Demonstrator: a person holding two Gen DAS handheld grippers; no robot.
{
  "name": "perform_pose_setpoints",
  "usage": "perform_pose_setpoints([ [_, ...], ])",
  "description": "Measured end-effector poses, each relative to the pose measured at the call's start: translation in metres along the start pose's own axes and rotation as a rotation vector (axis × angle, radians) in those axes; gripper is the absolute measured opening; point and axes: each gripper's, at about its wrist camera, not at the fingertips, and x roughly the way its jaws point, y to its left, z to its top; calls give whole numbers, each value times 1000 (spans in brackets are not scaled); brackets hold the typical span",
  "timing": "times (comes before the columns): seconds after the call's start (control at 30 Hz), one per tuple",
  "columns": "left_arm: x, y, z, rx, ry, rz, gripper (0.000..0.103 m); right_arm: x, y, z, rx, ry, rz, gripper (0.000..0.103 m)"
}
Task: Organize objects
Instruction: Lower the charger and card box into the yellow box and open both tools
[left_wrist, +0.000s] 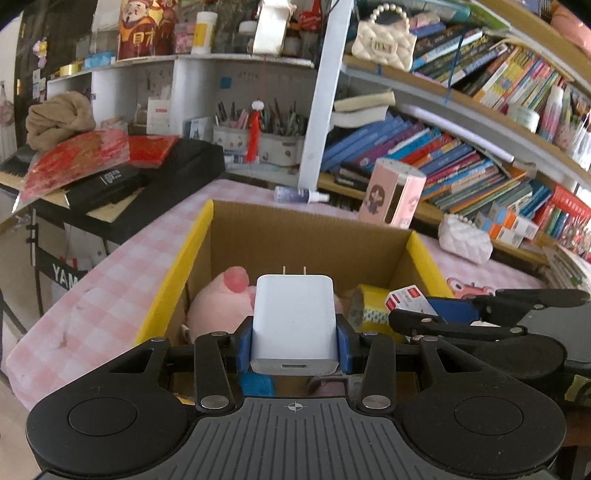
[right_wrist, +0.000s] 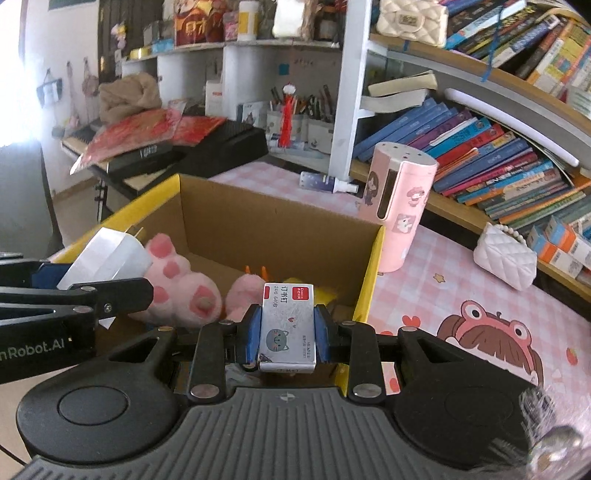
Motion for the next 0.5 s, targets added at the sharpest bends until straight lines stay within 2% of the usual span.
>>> perform_pose_setpoints([
  [0.3, 26, -3, 0, 30, 49, 28, 41, 24, 2, 0, -97, 34, 28, 28],
  [0.5, 41, -1, -1, 32, 80, 53, 41, 34, 7, 4, -201, 25, 29, 28],
])
